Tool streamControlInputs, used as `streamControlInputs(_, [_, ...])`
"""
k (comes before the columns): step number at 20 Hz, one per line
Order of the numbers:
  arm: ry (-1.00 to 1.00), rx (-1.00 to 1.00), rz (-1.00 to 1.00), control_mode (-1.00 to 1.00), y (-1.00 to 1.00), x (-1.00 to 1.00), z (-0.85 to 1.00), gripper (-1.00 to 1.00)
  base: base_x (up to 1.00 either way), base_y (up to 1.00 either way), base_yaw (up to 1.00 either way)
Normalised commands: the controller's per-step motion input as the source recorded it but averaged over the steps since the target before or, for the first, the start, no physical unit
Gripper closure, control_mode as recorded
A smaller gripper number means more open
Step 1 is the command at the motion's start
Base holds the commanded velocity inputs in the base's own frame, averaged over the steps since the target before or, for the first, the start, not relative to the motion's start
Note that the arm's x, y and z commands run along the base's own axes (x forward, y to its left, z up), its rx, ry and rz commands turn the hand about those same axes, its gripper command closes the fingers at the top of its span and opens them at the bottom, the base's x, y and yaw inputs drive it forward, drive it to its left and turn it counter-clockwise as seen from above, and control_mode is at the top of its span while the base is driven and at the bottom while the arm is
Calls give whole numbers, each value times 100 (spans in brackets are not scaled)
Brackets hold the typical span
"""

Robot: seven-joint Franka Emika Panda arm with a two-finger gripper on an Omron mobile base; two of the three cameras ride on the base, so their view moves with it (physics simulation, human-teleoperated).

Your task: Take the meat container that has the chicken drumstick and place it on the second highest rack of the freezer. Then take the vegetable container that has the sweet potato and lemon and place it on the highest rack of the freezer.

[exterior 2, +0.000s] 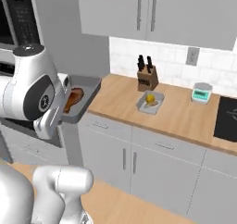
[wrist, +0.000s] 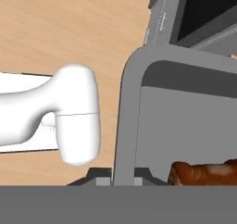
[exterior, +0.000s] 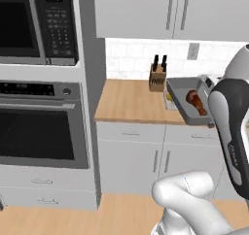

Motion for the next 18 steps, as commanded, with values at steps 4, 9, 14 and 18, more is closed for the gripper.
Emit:
streamControlInputs(4, [0, 0, 0, 100, 0, 0, 0, 100, -51, -17, 63])
streamControlInputs(9, [0, 0, 0, 100, 0, 0, 0, 100, -46, -12, 67])
streamControlInputs(14, [0, 0, 0, 100, 0, 0, 0, 100, 2, 5, 61])
streamControlInputs(18, [0, 0, 0, 100, 0, 0, 0, 100, 52, 11, 54])
